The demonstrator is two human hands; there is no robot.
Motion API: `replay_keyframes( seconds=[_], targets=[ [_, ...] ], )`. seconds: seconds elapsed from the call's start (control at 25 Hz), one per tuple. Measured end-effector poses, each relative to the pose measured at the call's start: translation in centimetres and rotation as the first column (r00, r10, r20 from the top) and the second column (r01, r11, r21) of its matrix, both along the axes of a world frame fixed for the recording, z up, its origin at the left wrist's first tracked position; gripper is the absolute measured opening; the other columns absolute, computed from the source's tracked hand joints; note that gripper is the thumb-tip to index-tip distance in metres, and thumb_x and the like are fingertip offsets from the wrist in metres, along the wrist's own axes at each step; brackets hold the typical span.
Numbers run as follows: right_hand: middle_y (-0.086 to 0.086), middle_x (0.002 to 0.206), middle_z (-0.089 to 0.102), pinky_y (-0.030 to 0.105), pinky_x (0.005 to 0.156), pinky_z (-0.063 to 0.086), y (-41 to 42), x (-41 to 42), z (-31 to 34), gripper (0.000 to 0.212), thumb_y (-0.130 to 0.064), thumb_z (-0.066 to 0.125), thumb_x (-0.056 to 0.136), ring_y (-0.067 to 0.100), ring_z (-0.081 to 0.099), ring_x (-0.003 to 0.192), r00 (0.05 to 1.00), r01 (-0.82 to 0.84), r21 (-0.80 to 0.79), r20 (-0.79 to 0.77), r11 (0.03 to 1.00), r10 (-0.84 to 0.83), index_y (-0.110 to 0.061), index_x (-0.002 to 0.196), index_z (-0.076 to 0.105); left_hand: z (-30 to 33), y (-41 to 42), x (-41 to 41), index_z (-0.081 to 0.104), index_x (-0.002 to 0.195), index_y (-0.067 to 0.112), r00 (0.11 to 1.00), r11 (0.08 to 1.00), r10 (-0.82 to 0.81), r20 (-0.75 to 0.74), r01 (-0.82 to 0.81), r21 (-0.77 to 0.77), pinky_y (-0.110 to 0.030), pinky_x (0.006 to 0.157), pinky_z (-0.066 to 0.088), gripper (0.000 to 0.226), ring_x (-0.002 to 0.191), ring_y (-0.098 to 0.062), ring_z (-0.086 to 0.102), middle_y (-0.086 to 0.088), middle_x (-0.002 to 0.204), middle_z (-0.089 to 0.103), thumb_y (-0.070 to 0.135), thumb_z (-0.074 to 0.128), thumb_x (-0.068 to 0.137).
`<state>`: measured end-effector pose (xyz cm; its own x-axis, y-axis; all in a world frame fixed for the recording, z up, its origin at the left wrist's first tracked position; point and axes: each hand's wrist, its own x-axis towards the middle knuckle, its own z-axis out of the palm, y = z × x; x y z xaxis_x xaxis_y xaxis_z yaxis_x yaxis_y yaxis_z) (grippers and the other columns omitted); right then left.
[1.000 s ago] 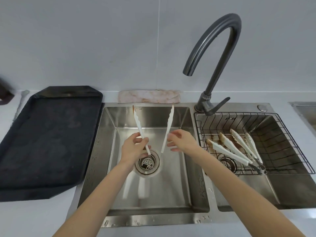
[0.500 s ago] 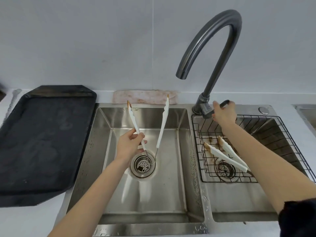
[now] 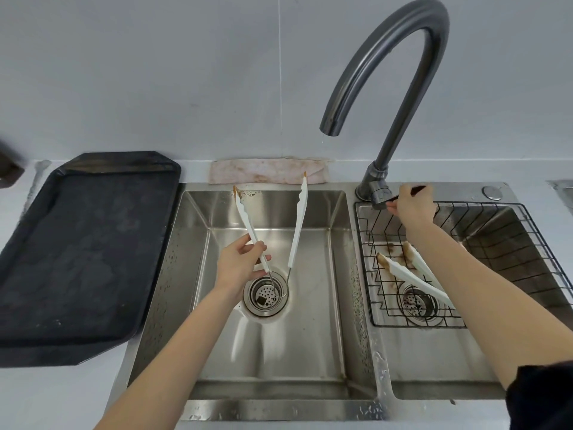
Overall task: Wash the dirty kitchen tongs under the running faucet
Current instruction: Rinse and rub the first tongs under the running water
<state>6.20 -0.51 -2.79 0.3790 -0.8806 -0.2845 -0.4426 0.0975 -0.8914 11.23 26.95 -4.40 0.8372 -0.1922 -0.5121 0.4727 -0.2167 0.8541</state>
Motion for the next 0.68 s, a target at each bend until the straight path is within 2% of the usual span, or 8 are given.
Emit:
replay_keyframes(
  seconds=[0.12, 0.24, 0.32, 0.4, 0.48, 0.6, 0.68],
  targets=[
    [0.025, 0.119, 0.061, 0.017, 0.057, 0.055, 0.0, -0.2, -0.3, 0.010, -0.020, 0.039, 0.096, 0.006, 0.057, 0.059, 1.000, 0.000, -0.004, 0.008, 1.000, 0.000, -0.013, 0.101, 0.035, -0.1, 0.4, -0.1, 0.059, 0.115, -0.003, 1.000, 1.000, 0.009, 0.003, -0.009, 0.010, -0.018, 0.046, 0.056, 0.028, 0.071, -0.011, 0.064, -0.003, 0.083, 0.060, 0.007, 0.053, 0.090],
    [0.023, 0.115, 0.061, 0.028, 0.074, 0.058, 0.3, -0.2, -0.2, 0.010, -0.018, 0.040, 0.097, 0.005, 0.057, 0.061, 1.000, 0.004, -0.016, 0.024, 1.000, -0.003, -0.012, 0.102, 0.035, -0.2, 0.8, -0.2, 0.058, 0.117, -0.003, 1.000, 1.000, 0.012, 0.001, -0.012, 0.005, -0.019, 0.046, 0.056, 0.030, 0.071, -0.011, 0.064, -0.005, 0.086, 0.061, 0.008, 0.053, 0.090],
    [0.018, 0.107, 0.059, 0.032, 0.085, 0.056, 0.7, -0.3, -0.1, 0.017, -0.016, 0.041, 0.097, 0.007, 0.058, 0.064, 0.997, 0.036, 0.054, 0.061, 0.998, -0.039, -0.007, 0.111, 0.038, -0.5, 1.0, -0.3, 0.058, 0.118, -0.002, 1.000, 1.000, 0.016, 0.000, -0.016, 0.011, -0.019, 0.047, 0.057, 0.031, 0.070, -0.011, 0.064, -0.009, 0.092, 0.062, 0.008, 0.053, 0.090],
    [0.010, 0.097, 0.060, 0.029, 0.078, 0.056, 1.8, -0.3, -0.3, 0.035, -0.014, 0.042, 0.097, 0.011, 0.060, 0.070, 0.984, 0.080, 0.218, 0.140, 0.973, -0.112, -0.001, 0.129, 0.037, -0.8, 1.1, -0.3, 0.058, 0.120, -0.001, 1.000, 1.000, 0.015, -0.003, -0.015, 0.023, -0.020, 0.048, 0.058, 0.032, 0.071, -0.011, 0.065, -0.009, 0.096, 0.063, 0.009, 0.053, 0.090],
    [0.004, 0.089, 0.059, 0.024, 0.070, 0.054, 4.3, -0.3, -0.6, 0.038, -0.015, 0.042, 0.097, 0.013, 0.061, 0.076, 0.980, 0.025, 0.374, 0.172, 0.927, -0.096, -0.001, 0.132, 0.039, -1.2, 1.3, -0.5, 0.058, 0.120, 0.001, 1.000, 0.999, 0.010, -0.015, -0.009, 0.037, -0.018, 0.046, 0.056, 0.032, 0.071, -0.012, 0.065, -0.007, 0.093, 0.064, 0.008, 0.052, 0.090],
    [0.009, 0.110, 0.058, 0.028, 0.087, 0.048, 9.7, -0.1, -1.8, 0.035, -0.021, 0.039, 0.099, 0.020, 0.058, 0.103, 0.974, -0.211, 0.593, 0.192, 0.777, 0.118, -0.004, 0.129, 0.045, -2.0, 2.0, -1.0, 0.059, 0.118, 0.001, 0.999, 0.997, 0.000, -0.053, 0.004, 0.077, -0.016, 0.041, 0.053, 0.030, 0.070, -0.012, 0.063, 0.000, 0.082, 0.063, 0.008, 0.052, 0.090],
    [0.008, 0.109, 0.057, 0.031, 0.088, 0.046, 12.7, 0.4, -3.0, 0.031, -0.026, 0.038, 0.099, 0.020, 0.055, 0.102, 0.952, -0.306, 0.680, 0.222, 0.667, 0.211, -0.009, 0.123, 0.049, -2.5, 2.7, -1.5, 0.061, 0.116, 0.001, 0.997, 0.993, -0.011, -0.071, 0.019, 0.113, -0.017, 0.043, 0.054, 0.029, 0.069, -0.012, 0.062, 0.001, 0.080, 0.063, 0.009, 0.053, 0.089]
  ],
)
